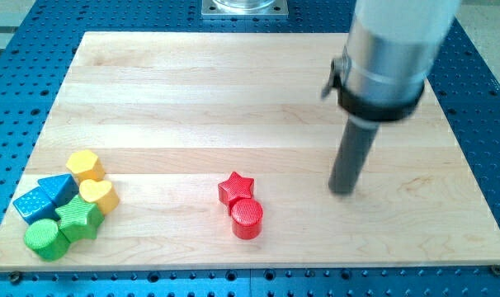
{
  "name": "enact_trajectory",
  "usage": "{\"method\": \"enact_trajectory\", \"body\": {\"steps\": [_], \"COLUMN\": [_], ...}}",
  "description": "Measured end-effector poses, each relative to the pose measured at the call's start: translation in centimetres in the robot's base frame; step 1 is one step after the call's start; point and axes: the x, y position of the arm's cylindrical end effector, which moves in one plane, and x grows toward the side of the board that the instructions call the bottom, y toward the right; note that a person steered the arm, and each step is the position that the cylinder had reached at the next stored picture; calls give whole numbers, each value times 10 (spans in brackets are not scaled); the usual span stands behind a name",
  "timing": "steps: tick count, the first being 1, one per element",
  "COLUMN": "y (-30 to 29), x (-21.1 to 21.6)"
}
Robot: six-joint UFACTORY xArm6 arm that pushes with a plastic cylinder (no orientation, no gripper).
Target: Move the red blocks slightly upwards
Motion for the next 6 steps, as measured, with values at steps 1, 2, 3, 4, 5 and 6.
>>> {"method": "enact_trajectory", "body": {"steps": [1,2,3,4,5,6], "y": [-16,-18,-82,-117,-117,-117], "x": [63,63,58,51,51,35]}}
